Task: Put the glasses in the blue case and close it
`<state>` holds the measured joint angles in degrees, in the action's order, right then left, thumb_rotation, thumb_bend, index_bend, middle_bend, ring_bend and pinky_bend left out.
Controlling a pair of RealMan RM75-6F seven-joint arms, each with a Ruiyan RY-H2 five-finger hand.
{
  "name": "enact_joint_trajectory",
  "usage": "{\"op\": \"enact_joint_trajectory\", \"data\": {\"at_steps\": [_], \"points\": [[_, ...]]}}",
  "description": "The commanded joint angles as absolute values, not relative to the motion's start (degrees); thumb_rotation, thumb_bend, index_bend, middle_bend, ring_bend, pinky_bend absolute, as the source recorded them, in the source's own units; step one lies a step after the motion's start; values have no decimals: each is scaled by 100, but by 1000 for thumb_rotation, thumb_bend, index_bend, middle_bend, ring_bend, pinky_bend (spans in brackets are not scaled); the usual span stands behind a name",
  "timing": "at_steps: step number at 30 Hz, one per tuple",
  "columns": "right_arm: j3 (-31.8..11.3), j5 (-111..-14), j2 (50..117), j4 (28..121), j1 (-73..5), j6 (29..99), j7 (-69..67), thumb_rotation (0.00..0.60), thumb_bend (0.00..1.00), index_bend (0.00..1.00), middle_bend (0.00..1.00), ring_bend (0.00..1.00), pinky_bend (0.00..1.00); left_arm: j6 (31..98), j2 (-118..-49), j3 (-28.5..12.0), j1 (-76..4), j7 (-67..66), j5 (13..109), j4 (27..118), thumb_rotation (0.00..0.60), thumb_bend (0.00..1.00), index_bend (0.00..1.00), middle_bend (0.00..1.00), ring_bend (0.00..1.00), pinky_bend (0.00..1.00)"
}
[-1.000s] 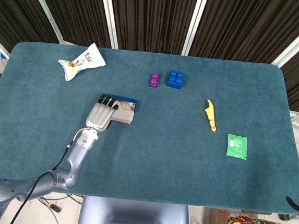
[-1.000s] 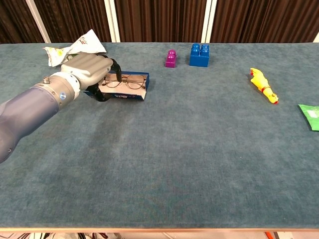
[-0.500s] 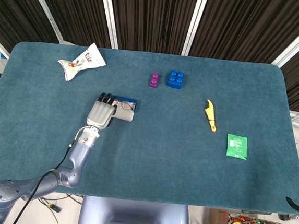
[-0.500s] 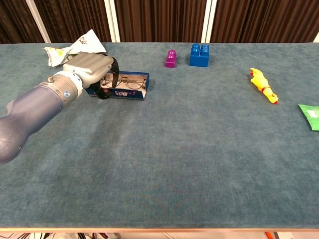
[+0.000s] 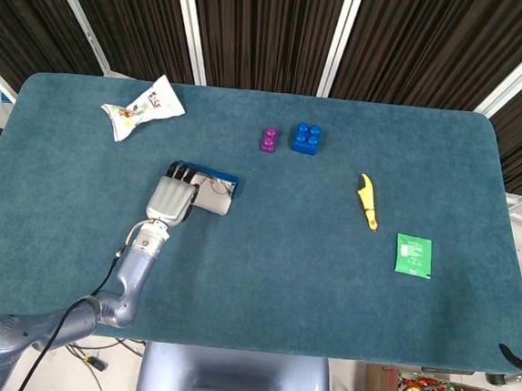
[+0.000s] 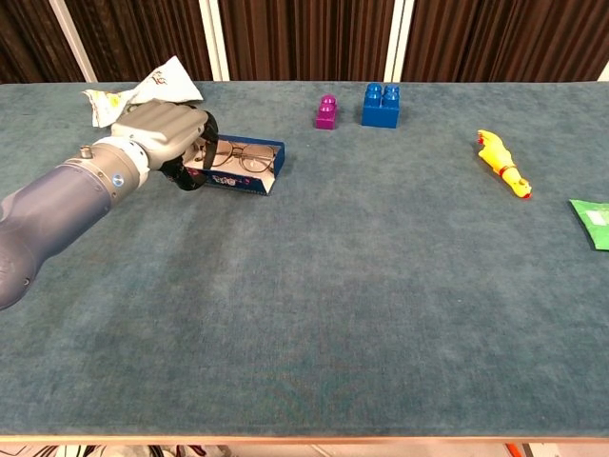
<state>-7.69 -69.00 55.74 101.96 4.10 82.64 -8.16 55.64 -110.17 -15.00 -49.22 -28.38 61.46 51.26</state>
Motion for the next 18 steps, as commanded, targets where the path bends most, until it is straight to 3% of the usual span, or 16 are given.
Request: {"op": "enact_joint_trajectory", "data": {"at_steps": [1,9,18], "points": [[-770,-6899,5576,10198,408,8268,-807,600,156,0,25,126,237,5547,-10985,-1485,-4893,-2873,6130,5184,600,384,595,179,81,90],[-769,-6910,5573,10195,412,8273,-827,600,157,0,25,126,237,5622,-10683,-1398,-4664,-3039,6044,5718,600,433,604,179,81,70],[-766,-6931,5571,10200,409,8279,-826,600,157,0,25,125,237,5953,-9811,-1240,-4274,-3415,5968,7299,600,446,593,177,80,58]]}}
